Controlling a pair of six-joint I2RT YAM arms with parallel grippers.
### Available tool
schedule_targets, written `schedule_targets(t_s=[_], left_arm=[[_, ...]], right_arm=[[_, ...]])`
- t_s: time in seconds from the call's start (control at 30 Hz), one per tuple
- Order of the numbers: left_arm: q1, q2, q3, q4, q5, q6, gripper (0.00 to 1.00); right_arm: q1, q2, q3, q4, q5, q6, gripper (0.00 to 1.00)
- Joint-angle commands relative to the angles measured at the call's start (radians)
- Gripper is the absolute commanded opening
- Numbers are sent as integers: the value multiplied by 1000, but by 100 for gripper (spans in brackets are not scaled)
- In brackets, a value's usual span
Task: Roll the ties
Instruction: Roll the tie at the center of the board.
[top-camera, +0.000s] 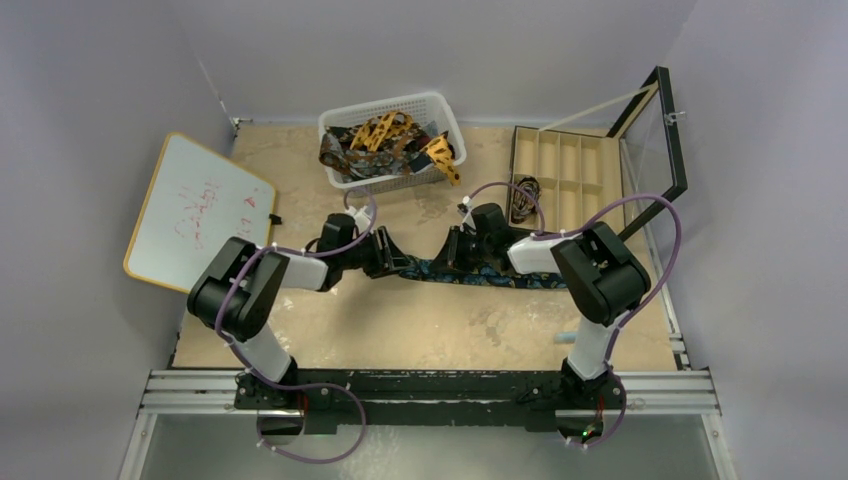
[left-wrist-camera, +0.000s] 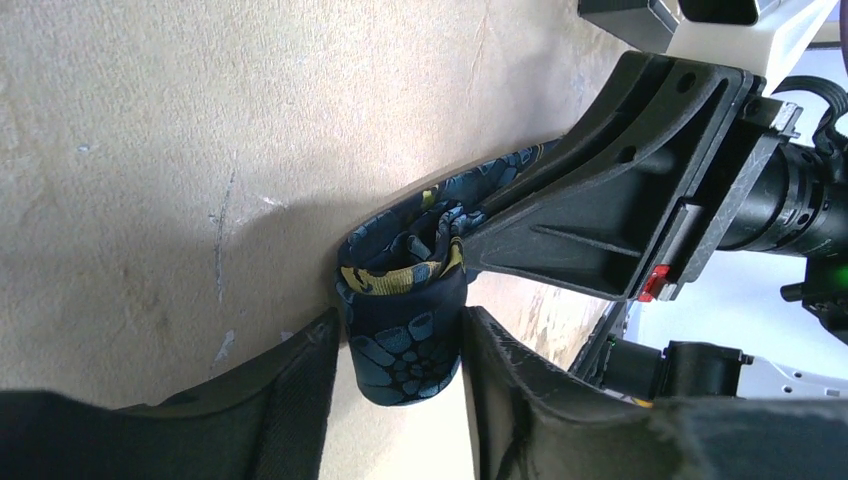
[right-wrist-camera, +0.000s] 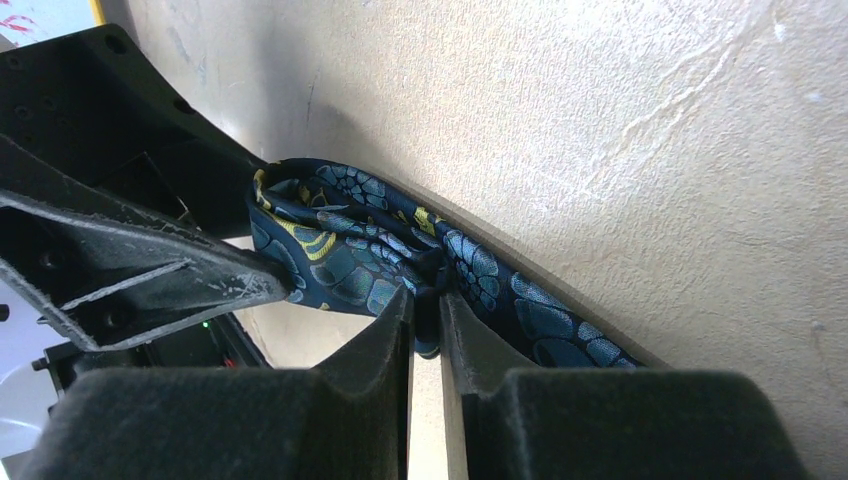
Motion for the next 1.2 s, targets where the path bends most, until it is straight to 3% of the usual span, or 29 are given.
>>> schedule_targets(t_s=[0.0, 0.13, 0.23, 0.47, 0.57, 0.8, 1.17], left_arm=[[5, 17, -16, 93, -1, -19, 40], [6, 13, -17, 110, 3, -21, 22], [6, -4, -5, 63, -5, 2, 0], [4, -128, 15, -197, -131, 64, 0], [4, -189, 13, -295, -175, 78, 0], [3, -282, 21, -434, -237, 97, 0], [3, -355, 33, -549, -277, 126, 0]], right_arm=[[-1, 23, 9, -45, 17, -32, 15], [0, 24, 12, -46, 19, -39, 15], [-1, 12, 24, -47, 37, -61, 16], [0, -87, 37, -65, 54, -91, 36], [2, -125, 35, -75, 50, -98, 39], [55, -95, 79, -67, 42, -84, 21], [153, 27, 162, -104, 90, -74, 12]])
